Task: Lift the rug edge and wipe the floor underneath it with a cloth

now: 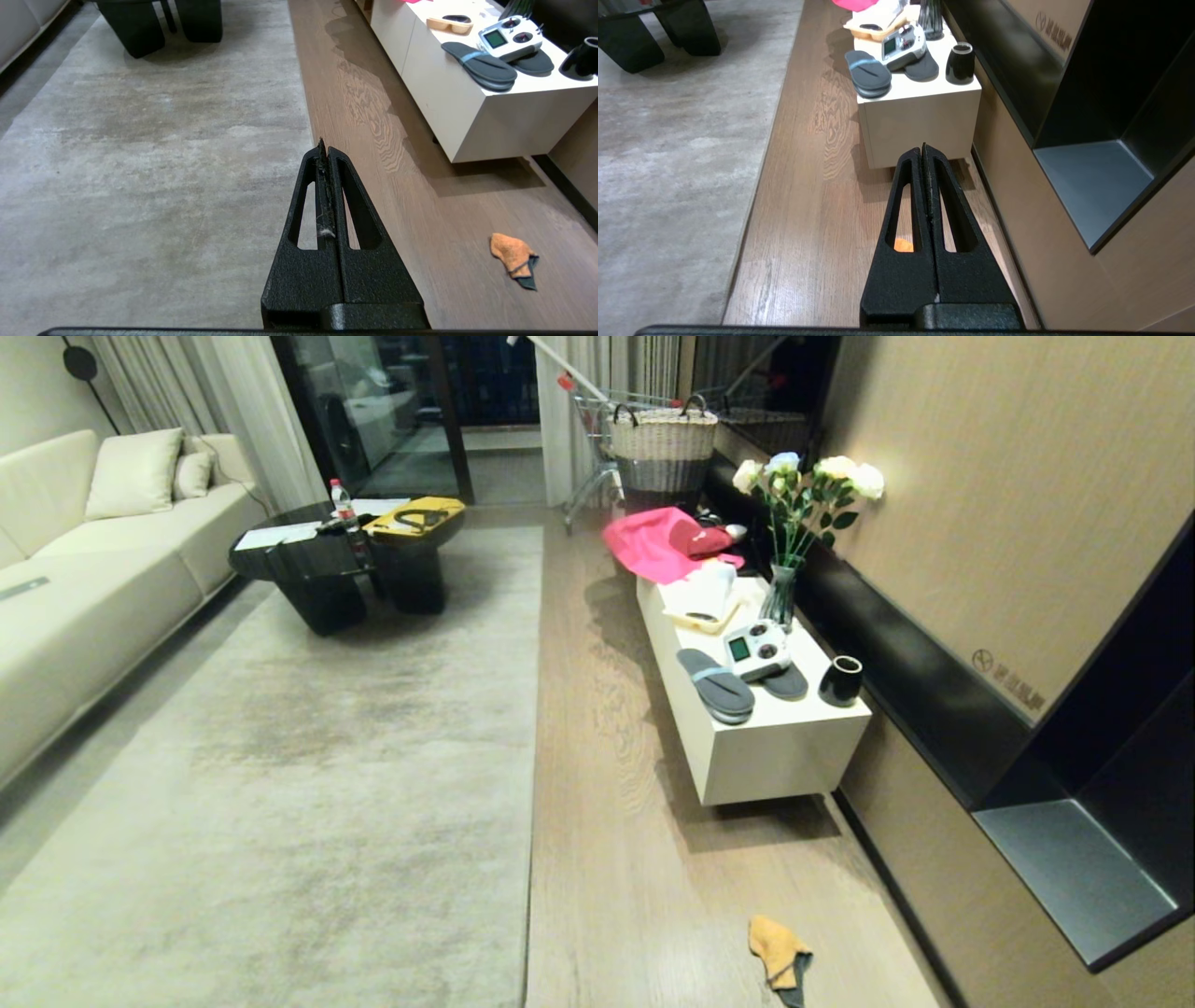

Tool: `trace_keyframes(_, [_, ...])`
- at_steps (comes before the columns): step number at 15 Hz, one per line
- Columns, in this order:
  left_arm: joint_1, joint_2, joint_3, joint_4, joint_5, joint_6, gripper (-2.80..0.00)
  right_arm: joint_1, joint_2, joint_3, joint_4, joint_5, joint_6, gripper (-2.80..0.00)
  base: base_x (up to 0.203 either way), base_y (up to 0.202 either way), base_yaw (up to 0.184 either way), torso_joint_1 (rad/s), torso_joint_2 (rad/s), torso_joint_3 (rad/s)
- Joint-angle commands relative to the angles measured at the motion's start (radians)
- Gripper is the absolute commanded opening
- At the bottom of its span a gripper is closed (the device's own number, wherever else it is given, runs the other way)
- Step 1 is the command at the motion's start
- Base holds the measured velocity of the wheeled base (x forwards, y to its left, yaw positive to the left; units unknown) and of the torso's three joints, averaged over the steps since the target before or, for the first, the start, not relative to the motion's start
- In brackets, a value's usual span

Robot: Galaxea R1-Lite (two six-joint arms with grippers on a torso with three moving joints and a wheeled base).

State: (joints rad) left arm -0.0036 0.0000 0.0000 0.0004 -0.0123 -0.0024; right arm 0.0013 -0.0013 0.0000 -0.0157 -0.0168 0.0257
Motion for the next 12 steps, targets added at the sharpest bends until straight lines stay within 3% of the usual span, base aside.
trace_keyframes(1, [0.001, 0.0, 0.0, 0.0, 0.0, -0.001, -2.8, 0.0, 0.001, 0.0, -0.001, 0.0, 0.0, -2.8, 0.0, 0.0, 0.0, 0.159, -0.51, -0.359])
trace_keyframes(12, [-0.001, 0.0, 0.0, 0.0, 0.0, -0.001, -2.8, 0.0, 0.001, 0.0, -0.001, 0.0, 0.002, -2.8, 0.0, 0.0, 0.0, 0.202, -0.56, -0.365])
